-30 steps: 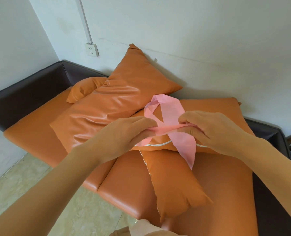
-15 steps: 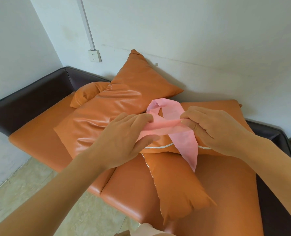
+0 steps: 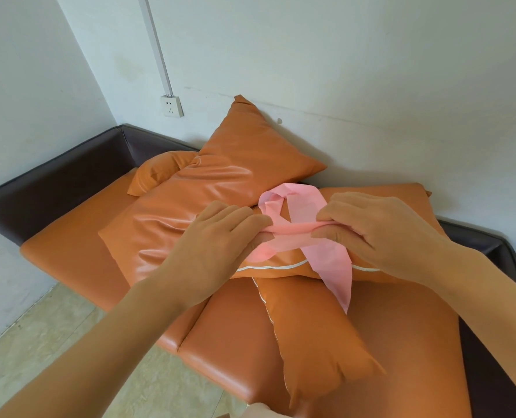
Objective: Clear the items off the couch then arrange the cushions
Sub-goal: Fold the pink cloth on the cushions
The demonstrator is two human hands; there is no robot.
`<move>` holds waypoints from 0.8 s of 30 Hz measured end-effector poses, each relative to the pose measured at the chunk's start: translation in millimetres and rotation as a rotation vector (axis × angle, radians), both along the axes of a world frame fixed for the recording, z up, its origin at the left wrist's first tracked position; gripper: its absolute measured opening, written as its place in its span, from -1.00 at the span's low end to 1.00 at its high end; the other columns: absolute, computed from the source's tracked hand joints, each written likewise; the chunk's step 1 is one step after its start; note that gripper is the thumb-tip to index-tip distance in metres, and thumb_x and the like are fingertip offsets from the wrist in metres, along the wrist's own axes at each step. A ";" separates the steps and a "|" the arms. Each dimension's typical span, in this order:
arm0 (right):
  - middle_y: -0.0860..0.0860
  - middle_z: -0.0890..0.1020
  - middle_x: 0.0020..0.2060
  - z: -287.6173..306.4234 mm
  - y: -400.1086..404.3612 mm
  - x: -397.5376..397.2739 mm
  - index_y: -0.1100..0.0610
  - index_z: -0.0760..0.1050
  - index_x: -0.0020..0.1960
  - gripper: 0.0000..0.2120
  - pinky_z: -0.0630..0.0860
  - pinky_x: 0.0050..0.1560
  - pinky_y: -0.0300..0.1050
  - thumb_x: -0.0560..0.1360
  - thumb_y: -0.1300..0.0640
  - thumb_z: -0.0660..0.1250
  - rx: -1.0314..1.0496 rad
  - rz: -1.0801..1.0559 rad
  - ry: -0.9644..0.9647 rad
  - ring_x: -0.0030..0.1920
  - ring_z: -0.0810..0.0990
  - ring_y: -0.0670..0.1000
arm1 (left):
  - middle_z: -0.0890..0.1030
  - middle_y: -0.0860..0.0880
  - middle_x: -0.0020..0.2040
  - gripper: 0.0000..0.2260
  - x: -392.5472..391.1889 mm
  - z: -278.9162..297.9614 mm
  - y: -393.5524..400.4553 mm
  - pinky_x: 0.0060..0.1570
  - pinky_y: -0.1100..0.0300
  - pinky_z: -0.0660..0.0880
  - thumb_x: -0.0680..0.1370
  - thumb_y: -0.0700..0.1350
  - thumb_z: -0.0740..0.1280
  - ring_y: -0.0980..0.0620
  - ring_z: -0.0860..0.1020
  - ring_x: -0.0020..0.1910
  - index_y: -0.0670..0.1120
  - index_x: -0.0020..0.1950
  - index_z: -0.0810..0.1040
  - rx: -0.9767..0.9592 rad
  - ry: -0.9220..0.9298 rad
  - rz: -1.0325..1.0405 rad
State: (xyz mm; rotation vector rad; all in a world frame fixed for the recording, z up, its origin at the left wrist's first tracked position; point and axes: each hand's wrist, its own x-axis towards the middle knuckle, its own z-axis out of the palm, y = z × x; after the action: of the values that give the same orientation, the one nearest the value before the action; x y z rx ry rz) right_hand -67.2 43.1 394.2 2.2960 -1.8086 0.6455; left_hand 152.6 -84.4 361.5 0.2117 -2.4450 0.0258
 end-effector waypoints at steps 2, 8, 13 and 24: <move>-0.12 0.46 -0.33 -1.2 -1.5 0.3 0.12 0.53 -0.14 -0.53 0.40 -0.41 -0.10 0.59 -0.18 0.01 0.005 -0.003 -0.031 -0.33 0.35 -0.08 | 0.62 -0.04 -0.13 -0.76 -0.5 3.5 3.1 -0.15 0.09 0.39 0.65 -0.07 0.11 0.01 0.51 -0.18 -0.13 0.19 0.48 0.056 0.005 0.004; -0.07 0.55 -0.35 1.3 -2.2 -3.7 0.07 0.52 -0.11 -0.33 0.45 -0.37 0.00 0.57 -0.31 -0.23 0.154 -0.018 -0.057 -0.37 0.49 0.05 | 0.59 0.01 -0.26 -0.68 2.3 10.3 -1.3 -0.26 0.05 0.38 0.63 0.10 0.13 0.02 0.42 -0.33 -0.12 0.00 0.51 0.038 -0.070 -0.007; -0.10 0.51 -0.42 9.6 -2.6 -7.8 -0.10 0.44 -0.07 -0.58 0.35 -0.41 -0.22 0.48 -0.37 0.00 0.180 -0.033 -0.080 -0.41 0.43 -0.02 | 0.56 0.03 -0.29 -0.72 -2.9 12.0 -2.3 -0.23 0.12 0.34 0.65 0.06 0.10 0.06 0.34 -0.30 -0.08 -0.02 0.48 0.130 -0.092 -0.022; -0.15 0.51 -0.35 10.9 -0.6 -11.4 -0.04 0.48 -0.09 -0.66 0.44 -0.39 -0.04 0.54 -0.23 0.07 0.123 -0.027 -0.148 -0.36 0.42 -0.05 | 0.59 -0.04 -0.10 -0.80 -12.7 19.4 2.2 -0.10 0.15 0.42 0.63 -0.07 0.20 -0.01 0.49 -0.16 -0.07 0.23 0.42 0.044 -0.053 -0.058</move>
State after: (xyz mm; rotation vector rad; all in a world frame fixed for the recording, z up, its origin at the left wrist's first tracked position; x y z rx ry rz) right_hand -78.6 42.5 405.2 2.3535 -1.9936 0.7372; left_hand 139.8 -82.2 380.9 0.1610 -2.5049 -0.0485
